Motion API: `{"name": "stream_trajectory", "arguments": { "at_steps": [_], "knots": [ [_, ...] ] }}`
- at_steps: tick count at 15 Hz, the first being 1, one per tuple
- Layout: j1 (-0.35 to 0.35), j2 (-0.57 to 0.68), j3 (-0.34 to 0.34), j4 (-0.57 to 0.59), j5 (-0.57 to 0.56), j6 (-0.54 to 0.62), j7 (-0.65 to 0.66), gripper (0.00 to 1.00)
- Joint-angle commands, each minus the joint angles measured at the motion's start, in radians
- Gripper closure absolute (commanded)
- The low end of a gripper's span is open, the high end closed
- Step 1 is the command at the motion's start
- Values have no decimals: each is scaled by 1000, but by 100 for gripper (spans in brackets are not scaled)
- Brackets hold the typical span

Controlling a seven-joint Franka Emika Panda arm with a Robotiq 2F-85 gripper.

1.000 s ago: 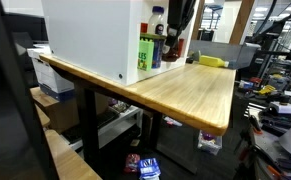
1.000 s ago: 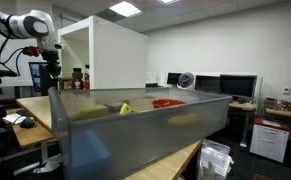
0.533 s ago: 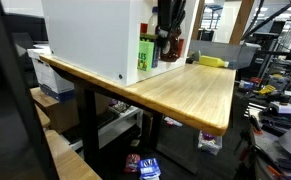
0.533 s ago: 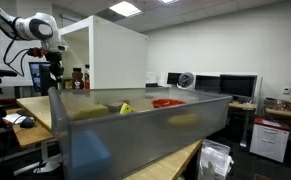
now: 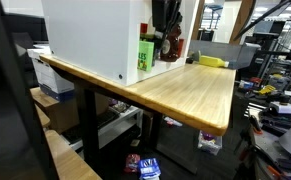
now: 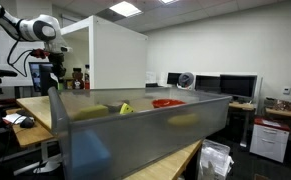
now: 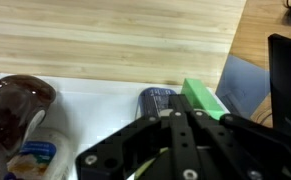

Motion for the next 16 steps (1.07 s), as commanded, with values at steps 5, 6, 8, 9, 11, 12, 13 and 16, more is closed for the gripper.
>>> {"name": "stream_trajectory", "arguments": {
  "at_steps": [5,6,8,9,11,12,13,16],
  "knots": [
    [-3,-25,-3,-15,8,-7,-21,100],
    [-1,-31,-3,-20,10,-8,-22,100],
    [4,-43,-2,-27,23,-17,-31,100],
    [5,-48,-1,-30,23,-19,-31,100],
    [10,-56,0,-36,26,-25,-38,100],
    [12,-59,0,-37,32,-29,-45,100],
    [13,-61,2,-39,27,-36,-44,100],
    [19,-63,5,-44,30,-60,-54,100]
  ]
}}
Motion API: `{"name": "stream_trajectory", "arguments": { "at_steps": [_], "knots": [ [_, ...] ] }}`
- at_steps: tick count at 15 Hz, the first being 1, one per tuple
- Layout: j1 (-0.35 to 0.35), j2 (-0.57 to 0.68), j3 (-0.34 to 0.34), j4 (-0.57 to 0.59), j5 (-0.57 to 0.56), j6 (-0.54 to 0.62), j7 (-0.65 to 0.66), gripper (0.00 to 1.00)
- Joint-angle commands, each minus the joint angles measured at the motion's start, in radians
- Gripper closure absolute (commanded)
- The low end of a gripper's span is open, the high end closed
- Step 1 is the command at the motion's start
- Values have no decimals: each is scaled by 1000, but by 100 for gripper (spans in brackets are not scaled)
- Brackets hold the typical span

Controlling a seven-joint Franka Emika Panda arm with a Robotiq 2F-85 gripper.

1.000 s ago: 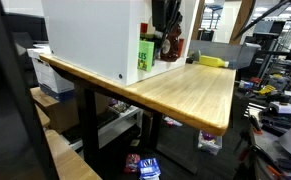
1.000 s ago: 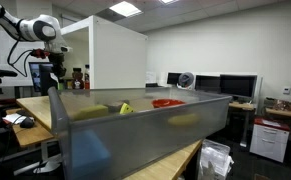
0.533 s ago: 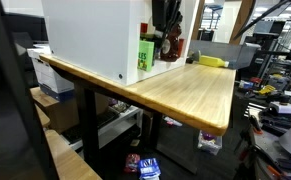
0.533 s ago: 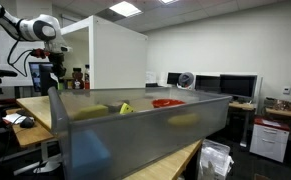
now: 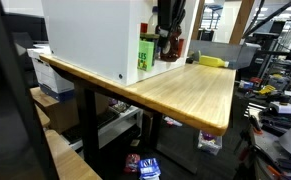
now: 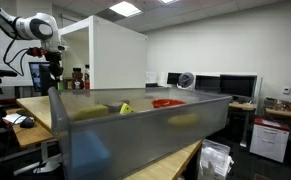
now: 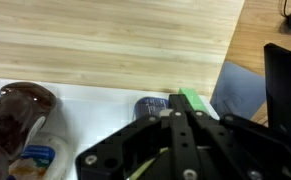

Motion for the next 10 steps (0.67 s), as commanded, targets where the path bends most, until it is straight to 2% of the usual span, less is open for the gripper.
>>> {"name": "stream_trajectory", "arguments": {
  "at_steps": [1,10],
  "knots": [
    [6,-35,2,-31,29,-36,-54,100],
    [14,-6,8,-20,29,-10,-65,100]
  ]
}}
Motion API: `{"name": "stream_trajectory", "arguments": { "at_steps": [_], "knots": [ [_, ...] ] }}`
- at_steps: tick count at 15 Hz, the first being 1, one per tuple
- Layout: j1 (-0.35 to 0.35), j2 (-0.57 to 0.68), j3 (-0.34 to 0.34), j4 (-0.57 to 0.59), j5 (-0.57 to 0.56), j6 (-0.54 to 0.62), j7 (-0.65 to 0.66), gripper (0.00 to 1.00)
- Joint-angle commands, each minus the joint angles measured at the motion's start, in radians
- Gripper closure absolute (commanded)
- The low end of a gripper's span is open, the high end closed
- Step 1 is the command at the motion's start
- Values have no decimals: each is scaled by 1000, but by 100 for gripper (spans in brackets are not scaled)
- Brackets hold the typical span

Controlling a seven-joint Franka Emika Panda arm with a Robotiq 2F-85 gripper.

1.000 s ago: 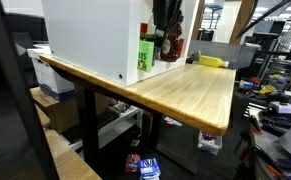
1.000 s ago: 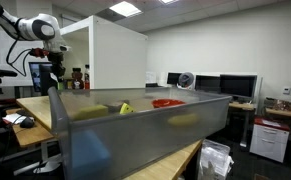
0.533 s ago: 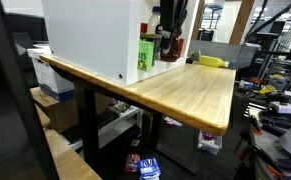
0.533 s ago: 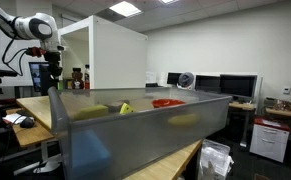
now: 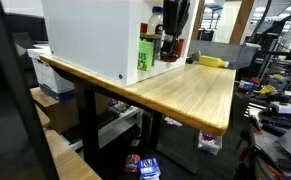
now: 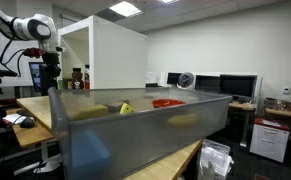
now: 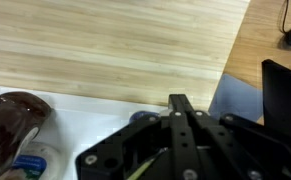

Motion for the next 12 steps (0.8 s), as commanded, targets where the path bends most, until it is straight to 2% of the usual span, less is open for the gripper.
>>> {"name": "stream_trajectory", "arguments": {
  "at_steps": [1,9,12],
  "knots": [
    [-2,1,3,-4,28,13,-44,100],
    [-4,40,7,17,16,60,-30,100],
    [10,50,30,30,14,65,3,100]
  ]
}}
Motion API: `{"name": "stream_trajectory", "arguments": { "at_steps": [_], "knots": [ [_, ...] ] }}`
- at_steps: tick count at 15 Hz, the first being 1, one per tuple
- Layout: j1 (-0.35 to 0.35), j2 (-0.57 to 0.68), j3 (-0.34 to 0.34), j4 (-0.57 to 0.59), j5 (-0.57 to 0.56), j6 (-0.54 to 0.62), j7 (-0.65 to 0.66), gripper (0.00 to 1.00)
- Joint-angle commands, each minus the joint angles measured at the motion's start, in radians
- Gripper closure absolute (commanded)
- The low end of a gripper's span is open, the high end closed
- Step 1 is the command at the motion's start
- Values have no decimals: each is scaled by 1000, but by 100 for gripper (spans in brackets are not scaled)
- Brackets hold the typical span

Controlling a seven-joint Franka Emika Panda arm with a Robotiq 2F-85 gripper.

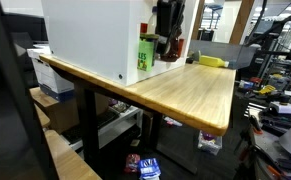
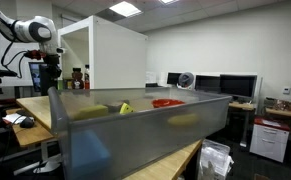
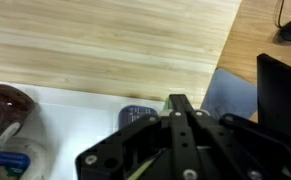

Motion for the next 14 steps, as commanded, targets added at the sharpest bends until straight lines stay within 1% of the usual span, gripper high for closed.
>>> {"name": "stream_trajectory", "arguments": {
  "at_steps": [1,5,10,14],
  "knots": [
    [9,23,24,22,8,24,10,100],
    [10,35,42,36,-15,54,37,100],
    [-2,32,35,23,-47,74,50,100],
    [-9,32,26,20,-47,92,51,100]
  ]
}}
